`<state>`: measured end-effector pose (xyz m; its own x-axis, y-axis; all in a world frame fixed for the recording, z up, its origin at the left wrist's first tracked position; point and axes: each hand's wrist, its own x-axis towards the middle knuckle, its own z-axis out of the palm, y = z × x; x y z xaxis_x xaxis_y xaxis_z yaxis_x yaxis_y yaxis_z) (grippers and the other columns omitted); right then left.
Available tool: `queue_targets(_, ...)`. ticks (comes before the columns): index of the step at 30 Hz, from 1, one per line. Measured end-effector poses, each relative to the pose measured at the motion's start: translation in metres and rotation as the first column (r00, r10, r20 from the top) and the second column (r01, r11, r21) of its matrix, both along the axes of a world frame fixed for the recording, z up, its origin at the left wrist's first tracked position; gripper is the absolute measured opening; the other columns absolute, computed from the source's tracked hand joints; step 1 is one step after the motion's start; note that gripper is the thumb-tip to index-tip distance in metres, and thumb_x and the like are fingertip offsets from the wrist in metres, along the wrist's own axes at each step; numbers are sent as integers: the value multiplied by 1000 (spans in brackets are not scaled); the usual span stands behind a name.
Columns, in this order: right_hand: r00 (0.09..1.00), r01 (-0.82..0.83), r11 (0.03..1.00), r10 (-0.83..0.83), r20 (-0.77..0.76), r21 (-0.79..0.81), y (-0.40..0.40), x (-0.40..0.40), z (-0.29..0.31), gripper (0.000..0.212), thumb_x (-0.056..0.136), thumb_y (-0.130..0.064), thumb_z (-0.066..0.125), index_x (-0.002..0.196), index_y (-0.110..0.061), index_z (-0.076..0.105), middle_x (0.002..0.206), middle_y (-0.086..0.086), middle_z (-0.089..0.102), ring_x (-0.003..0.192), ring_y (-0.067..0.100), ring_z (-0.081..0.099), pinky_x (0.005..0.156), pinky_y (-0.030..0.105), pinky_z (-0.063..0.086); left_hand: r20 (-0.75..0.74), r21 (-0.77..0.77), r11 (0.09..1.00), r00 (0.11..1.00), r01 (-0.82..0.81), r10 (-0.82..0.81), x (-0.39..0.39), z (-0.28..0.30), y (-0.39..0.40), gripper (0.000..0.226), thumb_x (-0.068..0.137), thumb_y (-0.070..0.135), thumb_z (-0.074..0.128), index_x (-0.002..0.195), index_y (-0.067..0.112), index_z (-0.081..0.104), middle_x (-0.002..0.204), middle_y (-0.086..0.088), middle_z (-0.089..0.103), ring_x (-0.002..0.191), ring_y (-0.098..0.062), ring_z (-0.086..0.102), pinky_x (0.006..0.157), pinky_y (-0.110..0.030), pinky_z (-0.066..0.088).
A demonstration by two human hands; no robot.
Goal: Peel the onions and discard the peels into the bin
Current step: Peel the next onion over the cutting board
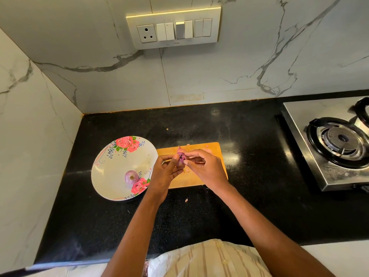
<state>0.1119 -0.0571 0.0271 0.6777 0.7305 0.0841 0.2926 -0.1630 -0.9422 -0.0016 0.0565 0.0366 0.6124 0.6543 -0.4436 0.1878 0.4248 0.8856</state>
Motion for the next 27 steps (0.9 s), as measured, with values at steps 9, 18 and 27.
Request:
queue_targets(9,993,38,999,-38,111,2,0,-3,5,27,88,-6,76,107,-22,64,94,-19,67,93,-4,68,77,12,55,-6,55,998,1000,14,-14,0,-2,0,52,84,43,67,122,9,54,117,-13,72,102,-23,74,91,-35,60)
queue_targets(18,986,163,965,-153,61,-204,-4,24,-11,7,94,-20,71,101,-20,73,93,-15,69,83,-9,62,77,16,53,29,18,998,997,66,-66,-2,1,1,62,84,46,62,130,6,50,120,-10,69,103,-26,74,97,-41,57)
queue_targets(27,1000,2,995,0,26,-104,1,9,4,25,97,-22,68,121,-16,73,105,-24,65,94,-18,62,81,6,49,-5,80,994,997,78,-77,1,0,2,45,96,37,60,130,11,50,115,-11,73,98,-26,75,90,-39,60)
